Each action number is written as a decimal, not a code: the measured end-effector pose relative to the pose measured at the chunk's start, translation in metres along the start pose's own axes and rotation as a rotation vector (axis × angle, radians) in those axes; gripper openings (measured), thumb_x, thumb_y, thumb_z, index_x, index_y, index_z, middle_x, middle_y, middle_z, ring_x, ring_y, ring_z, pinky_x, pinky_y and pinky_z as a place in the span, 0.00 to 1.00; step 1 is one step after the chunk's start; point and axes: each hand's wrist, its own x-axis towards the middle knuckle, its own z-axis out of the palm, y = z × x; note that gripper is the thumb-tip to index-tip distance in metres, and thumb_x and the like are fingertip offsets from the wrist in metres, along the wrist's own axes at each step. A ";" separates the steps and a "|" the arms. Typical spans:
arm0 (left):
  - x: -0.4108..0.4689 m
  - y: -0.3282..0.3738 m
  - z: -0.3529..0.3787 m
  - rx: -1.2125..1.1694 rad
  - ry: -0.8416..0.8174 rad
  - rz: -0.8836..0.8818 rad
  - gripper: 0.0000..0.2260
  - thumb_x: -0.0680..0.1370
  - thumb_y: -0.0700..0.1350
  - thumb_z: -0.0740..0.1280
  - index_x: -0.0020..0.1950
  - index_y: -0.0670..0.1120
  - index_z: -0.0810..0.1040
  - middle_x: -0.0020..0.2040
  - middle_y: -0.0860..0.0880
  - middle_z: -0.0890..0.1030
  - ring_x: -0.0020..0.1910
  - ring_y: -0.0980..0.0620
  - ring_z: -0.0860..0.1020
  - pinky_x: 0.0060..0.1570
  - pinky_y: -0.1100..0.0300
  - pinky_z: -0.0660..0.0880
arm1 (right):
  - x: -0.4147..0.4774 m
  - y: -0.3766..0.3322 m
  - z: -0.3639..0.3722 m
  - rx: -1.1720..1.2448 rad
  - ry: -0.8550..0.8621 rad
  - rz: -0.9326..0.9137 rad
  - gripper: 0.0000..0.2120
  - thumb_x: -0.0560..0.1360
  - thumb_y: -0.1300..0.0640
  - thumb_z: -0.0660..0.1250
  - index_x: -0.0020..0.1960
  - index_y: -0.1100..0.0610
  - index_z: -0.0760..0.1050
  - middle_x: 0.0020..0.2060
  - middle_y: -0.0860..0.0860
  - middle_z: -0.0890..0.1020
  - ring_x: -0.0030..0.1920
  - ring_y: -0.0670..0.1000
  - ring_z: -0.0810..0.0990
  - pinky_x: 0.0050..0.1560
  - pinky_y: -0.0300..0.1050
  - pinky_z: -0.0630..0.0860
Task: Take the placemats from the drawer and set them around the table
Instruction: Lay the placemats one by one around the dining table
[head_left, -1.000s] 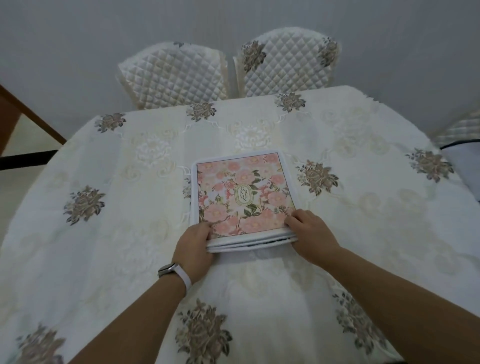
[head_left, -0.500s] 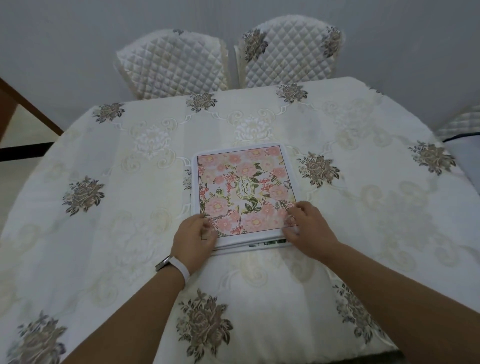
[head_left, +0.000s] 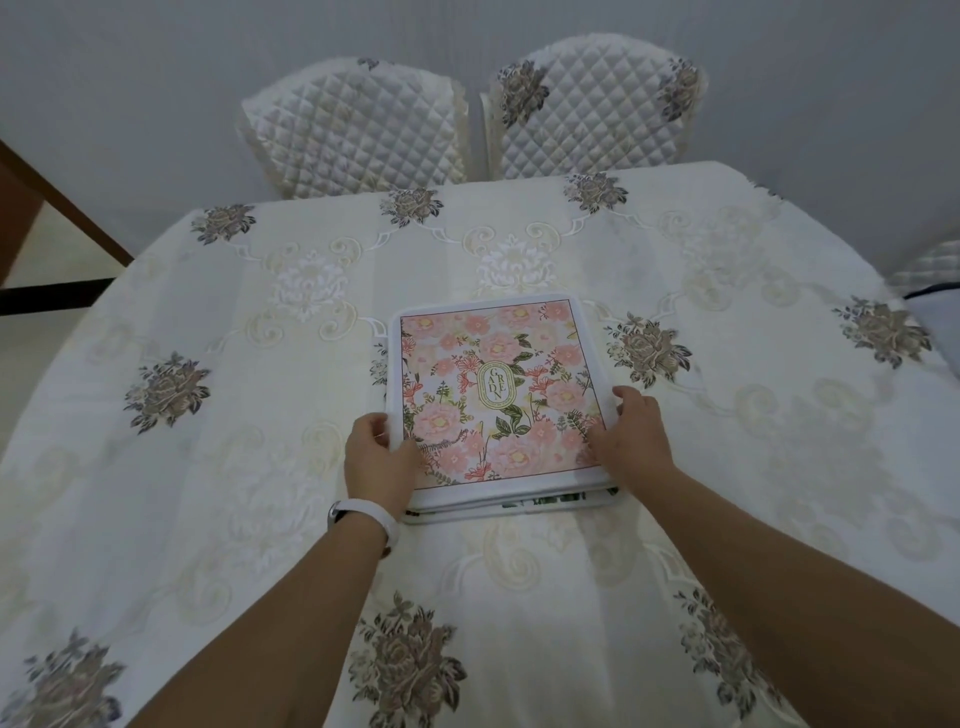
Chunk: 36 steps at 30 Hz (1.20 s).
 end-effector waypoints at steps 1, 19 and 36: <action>0.005 0.003 0.000 -0.042 0.000 -0.033 0.23 0.74 0.39 0.70 0.67 0.46 0.68 0.53 0.49 0.75 0.46 0.53 0.76 0.40 0.65 0.70 | 0.006 -0.001 -0.002 0.026 -0.007 0.011 0.29 0.73 0.60 0.69 0.72 0.57 0.65 0.62 0.57 0.73 0.50 0.54 0.77 0.46 0.45 0.72; 0.056 0.031 0.018 -0.060 -0.076 -0.041 0.11 0.75 0.39 0.70 0.53 0.44 0.72 0.44 0.51 0.79 0.39 0.53 0.77 0.36 0.62 0.72 | 0.049 -0.027 -0.010 0.196 -0.050 0.045 0.12 0.73 0.63 0.68 0.53 0.54 0.69 0.41 0.51 0.77 0.38 0.52 0.77 0.42 0.50 0.78; -0.037 0.079 -0.023 -0.210 -0.217 0.077 0.12 0.76 0.37 0.68 0.54 0.51 0.72 0.49 0.49 0.83 0.47 0.47 0.83 0.48 0.47 0.81 | -0.056 -0.025 -0.092 0.352 0.052 -0.086 0.14 0.74 0.63 0.67 0.56 0.50 0.70 0.42 0.48 0.78 0.38 0.48 0.77 0.36 0.41 0.75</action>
